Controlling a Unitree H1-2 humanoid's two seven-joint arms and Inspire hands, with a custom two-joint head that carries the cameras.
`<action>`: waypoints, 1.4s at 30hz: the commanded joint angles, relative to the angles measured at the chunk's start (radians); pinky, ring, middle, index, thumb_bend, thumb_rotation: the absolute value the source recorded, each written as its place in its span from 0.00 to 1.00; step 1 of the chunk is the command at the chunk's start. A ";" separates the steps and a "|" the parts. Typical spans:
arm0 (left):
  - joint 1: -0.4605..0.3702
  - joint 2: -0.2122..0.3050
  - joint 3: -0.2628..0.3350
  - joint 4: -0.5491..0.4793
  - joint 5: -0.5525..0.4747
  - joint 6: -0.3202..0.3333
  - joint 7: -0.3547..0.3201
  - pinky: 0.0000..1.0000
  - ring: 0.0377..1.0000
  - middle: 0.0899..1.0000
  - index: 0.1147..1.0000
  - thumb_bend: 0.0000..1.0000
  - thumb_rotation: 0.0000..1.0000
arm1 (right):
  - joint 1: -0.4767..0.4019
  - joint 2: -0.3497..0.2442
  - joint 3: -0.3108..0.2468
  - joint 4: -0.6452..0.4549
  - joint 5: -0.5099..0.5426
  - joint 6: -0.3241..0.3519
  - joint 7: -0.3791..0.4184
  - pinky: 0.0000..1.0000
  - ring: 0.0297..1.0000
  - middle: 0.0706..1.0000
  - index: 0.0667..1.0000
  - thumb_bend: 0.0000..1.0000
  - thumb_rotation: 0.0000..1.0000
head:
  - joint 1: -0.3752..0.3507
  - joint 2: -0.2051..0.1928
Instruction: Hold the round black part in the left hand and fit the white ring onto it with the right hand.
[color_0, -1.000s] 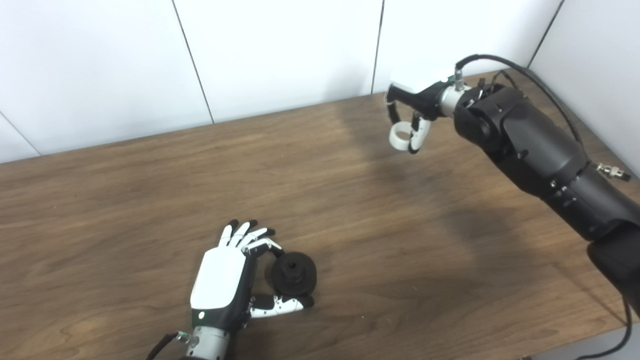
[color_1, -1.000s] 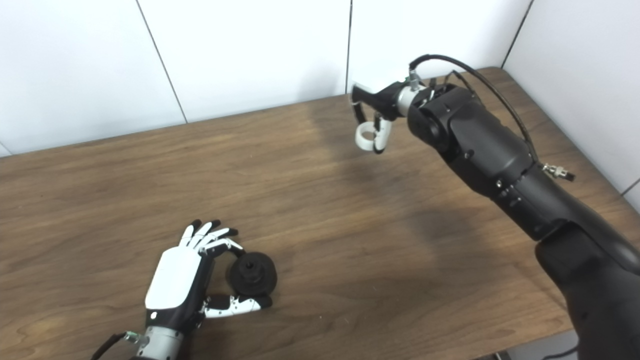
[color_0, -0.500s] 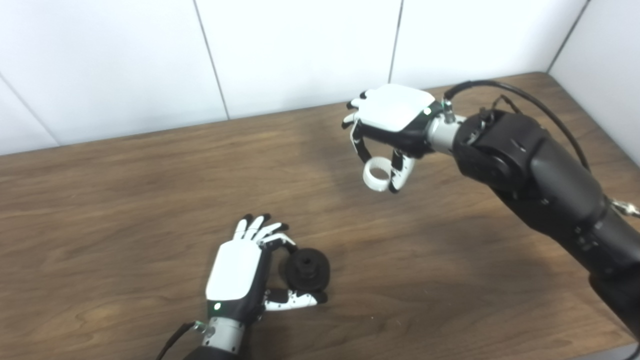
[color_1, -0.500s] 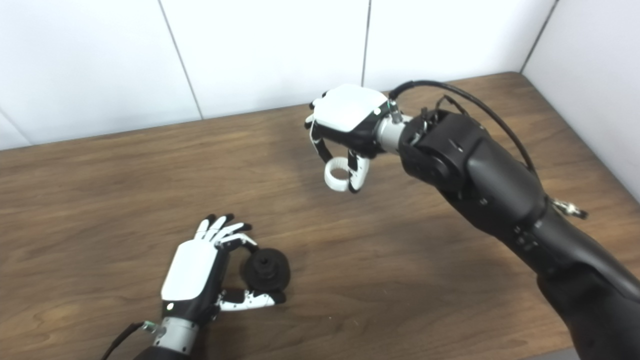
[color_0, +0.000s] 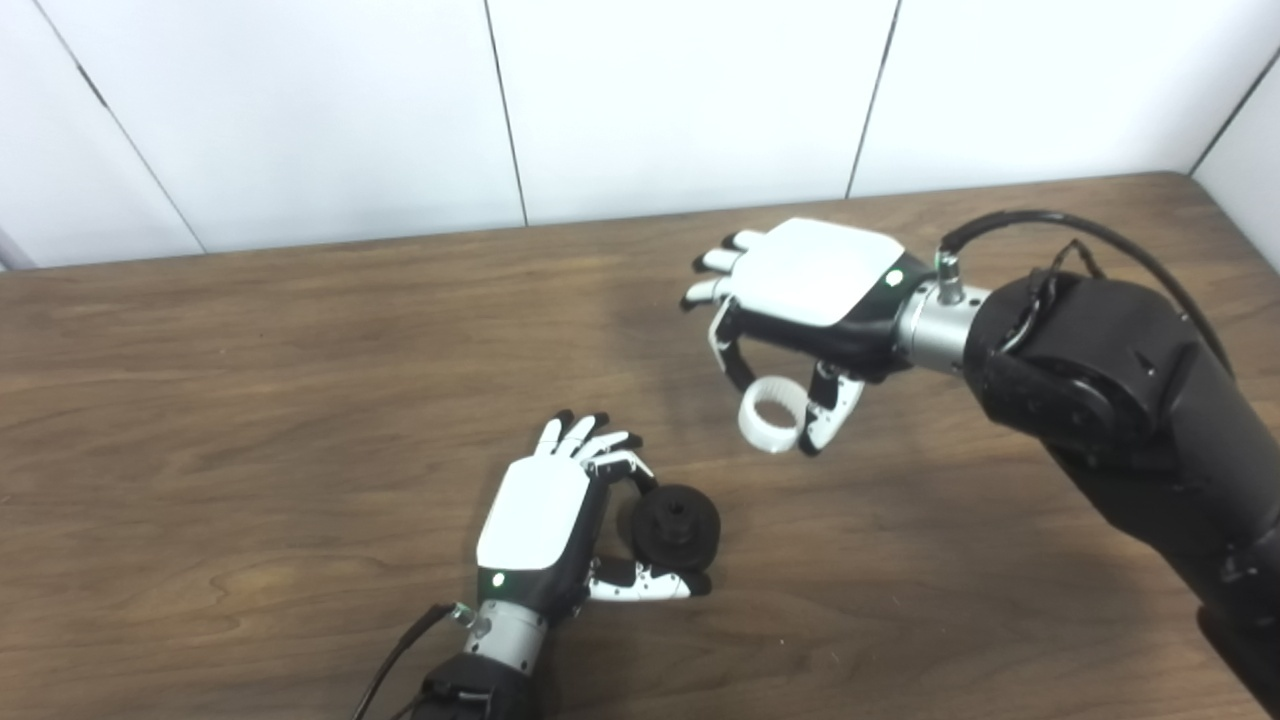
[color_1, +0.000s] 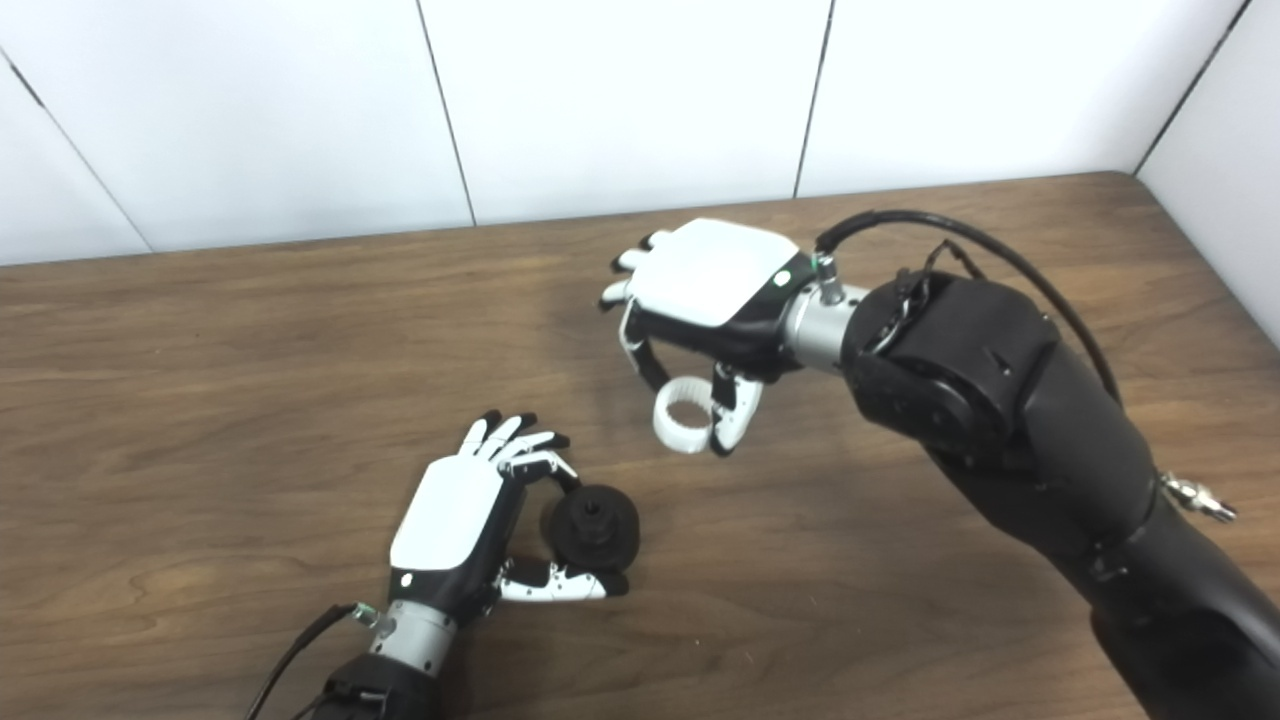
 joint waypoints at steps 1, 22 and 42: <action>0.010 -0.002 -0.023 0.036 0.018 0.023 -0.068 1.00 0.92 0.79 0.41 0.53 0.06 | -0.040 0.012 -0.013 -0.031 0.006 -0.008 0.003 1.00 0.99 0.90 0.45 0.52 0.15 | -0.007 0.006; -0.023 -0.010 -0.028 0.012 0.014 0.058 -0.122 1.00 0.92 0.79 0.42 0.53 0.06 | -0.009 0.083 0.001 -0.029 0.016 -0.032 0.044 1.00 1.00 0.92 0.45 0.52 0.14 | -0.010 0.090; -0.023 -0.022 -0.031 -0.007 0.010 0.072 -0.127 1.00 0.91 0.79 0.41 0.53 0.06 | 0.022 0.142 0.028 0.014 -0.033 -0.118 -0.007 1.00 1.00 0.90 0.45 0.53 0.14 | 0.002 0.088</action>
